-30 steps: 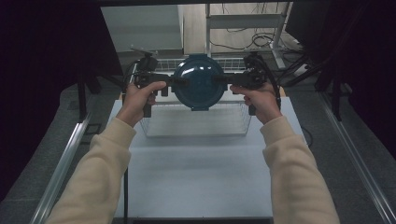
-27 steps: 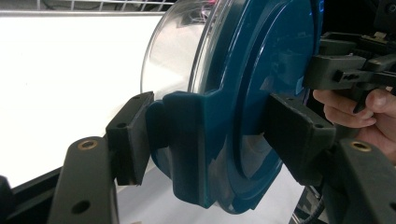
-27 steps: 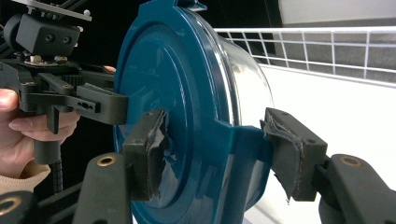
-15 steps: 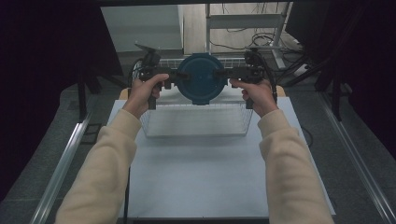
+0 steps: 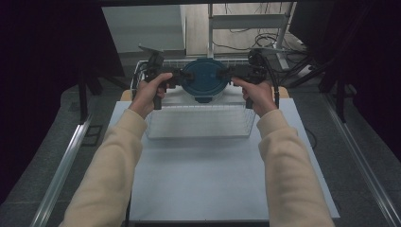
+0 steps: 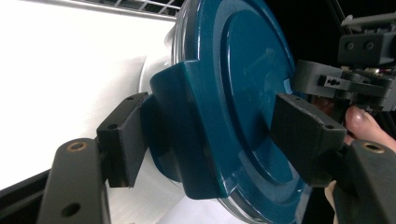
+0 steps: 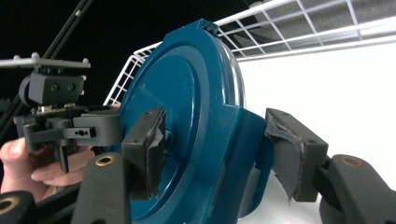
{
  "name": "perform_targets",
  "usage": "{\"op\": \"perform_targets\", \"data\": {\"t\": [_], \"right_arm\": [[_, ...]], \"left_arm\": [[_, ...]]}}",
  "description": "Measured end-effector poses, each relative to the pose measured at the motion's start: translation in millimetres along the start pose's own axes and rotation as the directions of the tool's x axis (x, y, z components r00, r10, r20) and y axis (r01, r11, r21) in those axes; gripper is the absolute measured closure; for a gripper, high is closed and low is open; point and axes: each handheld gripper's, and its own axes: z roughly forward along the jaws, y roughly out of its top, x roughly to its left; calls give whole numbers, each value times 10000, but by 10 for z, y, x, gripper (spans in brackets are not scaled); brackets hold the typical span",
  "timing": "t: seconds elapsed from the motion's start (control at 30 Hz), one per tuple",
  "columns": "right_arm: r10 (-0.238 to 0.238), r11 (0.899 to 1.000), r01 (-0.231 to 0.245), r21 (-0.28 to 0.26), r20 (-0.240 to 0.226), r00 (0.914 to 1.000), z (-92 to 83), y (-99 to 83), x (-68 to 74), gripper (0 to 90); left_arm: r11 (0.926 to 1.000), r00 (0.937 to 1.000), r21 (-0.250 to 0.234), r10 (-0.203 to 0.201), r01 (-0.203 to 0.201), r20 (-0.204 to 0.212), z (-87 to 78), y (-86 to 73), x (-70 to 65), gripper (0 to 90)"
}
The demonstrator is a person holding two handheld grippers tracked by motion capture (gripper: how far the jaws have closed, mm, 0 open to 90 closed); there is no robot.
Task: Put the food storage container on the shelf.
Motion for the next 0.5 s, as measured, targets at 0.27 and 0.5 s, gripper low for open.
{"op": "perform_targets", "data": {"t": [0.27, 0.5], "right_arm": [[1128, 9936, -1128, -52, -4, 9936, 78, -17, -89, 397], [969, 9944, -951, -464, 400, 9945, 77, -42, -35, 260]], "left_arm": [[9992, 9994, -269, -289, 285, -163, 25, 14, 39, 293], [9978, 9977, -616, 212, -252, -649, 22, -11, -5, 260]]}}
